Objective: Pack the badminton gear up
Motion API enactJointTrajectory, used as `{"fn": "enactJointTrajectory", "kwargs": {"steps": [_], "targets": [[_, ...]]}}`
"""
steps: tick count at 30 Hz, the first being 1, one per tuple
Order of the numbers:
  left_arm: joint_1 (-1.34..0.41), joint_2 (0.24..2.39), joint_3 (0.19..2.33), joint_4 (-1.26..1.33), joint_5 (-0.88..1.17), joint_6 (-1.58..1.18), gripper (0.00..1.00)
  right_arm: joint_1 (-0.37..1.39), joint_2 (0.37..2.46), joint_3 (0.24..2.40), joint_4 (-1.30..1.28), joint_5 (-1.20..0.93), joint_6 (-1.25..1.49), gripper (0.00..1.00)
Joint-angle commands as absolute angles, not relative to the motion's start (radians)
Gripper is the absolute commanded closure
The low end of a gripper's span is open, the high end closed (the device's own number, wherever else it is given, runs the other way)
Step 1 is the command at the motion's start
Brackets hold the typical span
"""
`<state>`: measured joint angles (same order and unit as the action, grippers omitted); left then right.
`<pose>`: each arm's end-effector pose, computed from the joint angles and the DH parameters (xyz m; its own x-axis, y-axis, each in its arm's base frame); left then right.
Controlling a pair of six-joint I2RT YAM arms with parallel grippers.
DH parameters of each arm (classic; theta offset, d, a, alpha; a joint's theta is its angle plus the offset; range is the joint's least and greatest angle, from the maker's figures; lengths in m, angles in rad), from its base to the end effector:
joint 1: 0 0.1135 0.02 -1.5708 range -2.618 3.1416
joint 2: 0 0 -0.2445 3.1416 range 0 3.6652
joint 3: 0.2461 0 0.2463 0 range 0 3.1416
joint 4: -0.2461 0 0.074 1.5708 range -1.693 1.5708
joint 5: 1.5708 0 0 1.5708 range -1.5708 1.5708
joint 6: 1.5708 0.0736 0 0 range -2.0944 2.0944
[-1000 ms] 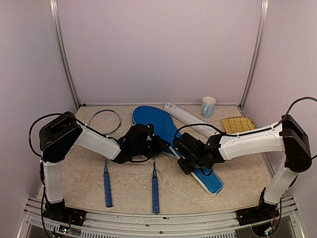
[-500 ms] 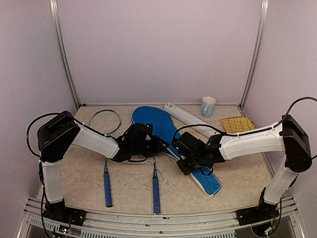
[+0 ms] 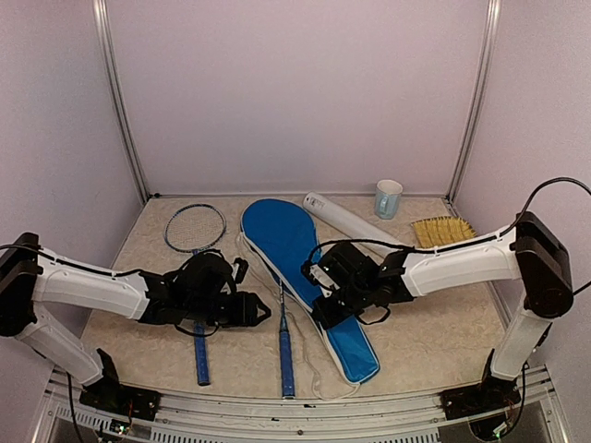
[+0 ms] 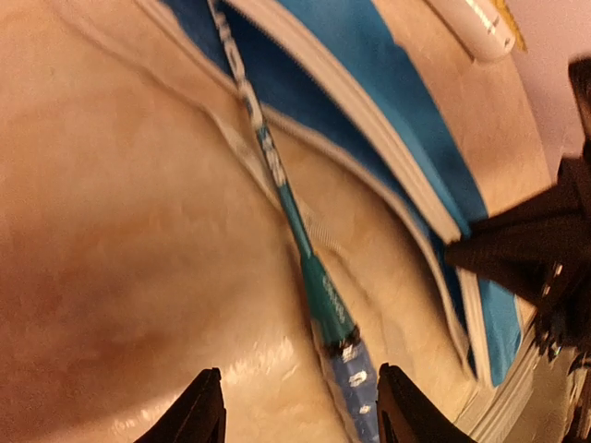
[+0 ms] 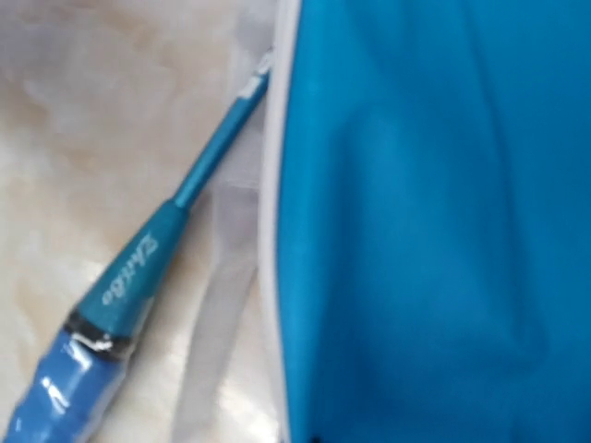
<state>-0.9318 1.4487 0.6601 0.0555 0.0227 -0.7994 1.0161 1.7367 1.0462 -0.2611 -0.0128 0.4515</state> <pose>0.1840 -0.2505 0.1303 -0.8608 -0.0433 -0.5072 0.2803 0.7913 -0.5433 0.1932 0.3137 0.1286 -0.7585 -0.3958 -0.5177 -0.5812 0.7702 0.2626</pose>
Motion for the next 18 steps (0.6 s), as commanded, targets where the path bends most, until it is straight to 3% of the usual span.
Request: {"fn": "enactJointTrajectory", "kwargs": {"steps": [1,5,14,18], "targets": [[-1.025,1.414,0.621,-0.073,0.056,-0.808,0.46,0.990,1.793,1.022,-0.124,-0.198,0.519,1.00],[-1.064,1.446,0.605,-0.014,0.119,-0.864,0.45,0.984,1.841,1.046,-0.076,-0.250,0.531,1.00],[-1.096,1.584,0.694,-0.085,0.046,-0.909,0.51,0.972,1.923,1.067,0.022,-0.358,0.594,1.00],[-1.100,1.605,0.715,-0.057,0.061,-0.905,0.49,0.965,1.955,1.076,0.082,-0.387,0.626,1.00]]}}
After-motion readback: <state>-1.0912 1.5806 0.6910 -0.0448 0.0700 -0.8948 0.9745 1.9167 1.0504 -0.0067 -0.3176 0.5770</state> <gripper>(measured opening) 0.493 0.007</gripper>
